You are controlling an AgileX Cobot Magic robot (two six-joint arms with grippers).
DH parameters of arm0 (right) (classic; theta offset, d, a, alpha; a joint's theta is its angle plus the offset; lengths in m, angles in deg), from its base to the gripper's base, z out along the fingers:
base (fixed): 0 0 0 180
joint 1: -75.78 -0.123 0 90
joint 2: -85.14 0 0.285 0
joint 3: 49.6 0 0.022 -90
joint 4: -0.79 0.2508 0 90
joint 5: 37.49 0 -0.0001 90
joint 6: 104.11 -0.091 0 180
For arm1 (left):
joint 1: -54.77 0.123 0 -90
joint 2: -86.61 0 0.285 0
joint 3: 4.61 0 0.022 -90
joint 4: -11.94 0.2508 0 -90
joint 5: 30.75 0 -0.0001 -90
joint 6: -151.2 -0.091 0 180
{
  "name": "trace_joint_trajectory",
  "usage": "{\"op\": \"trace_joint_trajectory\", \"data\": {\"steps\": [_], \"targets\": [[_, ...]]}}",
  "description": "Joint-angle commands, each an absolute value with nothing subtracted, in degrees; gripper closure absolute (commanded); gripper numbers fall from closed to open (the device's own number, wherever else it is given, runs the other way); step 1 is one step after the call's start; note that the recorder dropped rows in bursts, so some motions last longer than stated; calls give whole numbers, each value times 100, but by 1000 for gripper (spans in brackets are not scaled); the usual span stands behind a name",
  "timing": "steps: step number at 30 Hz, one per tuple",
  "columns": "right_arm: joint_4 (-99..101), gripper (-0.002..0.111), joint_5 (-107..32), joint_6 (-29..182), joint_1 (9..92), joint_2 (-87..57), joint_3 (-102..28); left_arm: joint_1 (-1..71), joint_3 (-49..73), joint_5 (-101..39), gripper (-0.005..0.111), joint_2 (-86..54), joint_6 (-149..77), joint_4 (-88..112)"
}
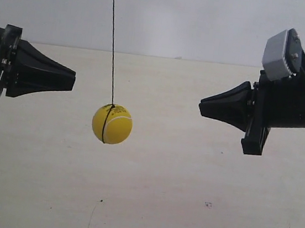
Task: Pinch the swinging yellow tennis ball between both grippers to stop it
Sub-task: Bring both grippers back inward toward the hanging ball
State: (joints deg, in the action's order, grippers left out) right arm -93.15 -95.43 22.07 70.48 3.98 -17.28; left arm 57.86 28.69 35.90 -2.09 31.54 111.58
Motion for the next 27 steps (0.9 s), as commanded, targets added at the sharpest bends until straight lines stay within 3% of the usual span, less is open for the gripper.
{"op": "trace_joint_trajectory", "data": {"steps": [1, 27], "targets": [[-9016, 108, -9725, 2588, 7064, 823, -1704, 5900, 2832, 3688, 102, -175, 3107, 11189], [-8554, 108, -10495, 3131, 7064, 1656, -2112, 5900, 2559, 3921, 102, 833, 2980, 11189]]}}
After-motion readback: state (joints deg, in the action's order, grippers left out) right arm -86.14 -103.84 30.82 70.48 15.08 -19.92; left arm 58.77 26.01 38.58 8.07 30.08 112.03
